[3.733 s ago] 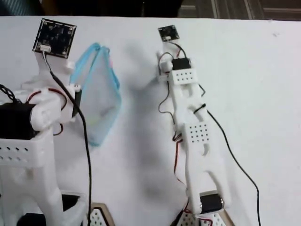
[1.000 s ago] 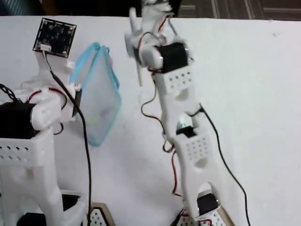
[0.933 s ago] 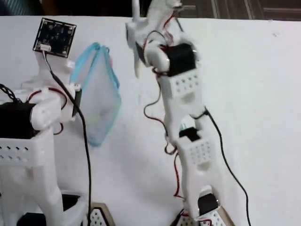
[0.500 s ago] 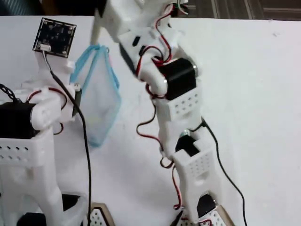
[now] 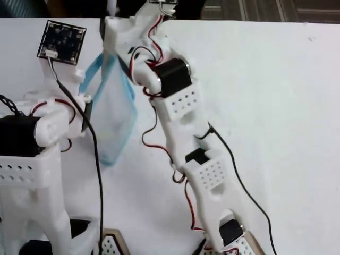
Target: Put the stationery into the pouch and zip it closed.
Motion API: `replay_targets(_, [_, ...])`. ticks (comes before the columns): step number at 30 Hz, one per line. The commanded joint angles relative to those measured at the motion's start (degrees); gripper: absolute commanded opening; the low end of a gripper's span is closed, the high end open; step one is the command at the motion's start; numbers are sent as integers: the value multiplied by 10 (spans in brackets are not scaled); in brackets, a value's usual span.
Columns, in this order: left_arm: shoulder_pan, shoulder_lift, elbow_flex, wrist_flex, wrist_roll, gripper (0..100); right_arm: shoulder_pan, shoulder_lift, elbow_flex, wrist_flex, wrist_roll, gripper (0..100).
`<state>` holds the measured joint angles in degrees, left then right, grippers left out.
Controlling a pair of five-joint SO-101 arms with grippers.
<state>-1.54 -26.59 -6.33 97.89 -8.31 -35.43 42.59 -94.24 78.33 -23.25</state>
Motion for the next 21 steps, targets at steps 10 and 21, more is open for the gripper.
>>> replay_targets(10, [-2,32,8,4,0,24,-65,-65,-12,126,-3,230])
replay_targets(21, [-3,32,8,4,0,24,32,-166,-12,128,5,320])
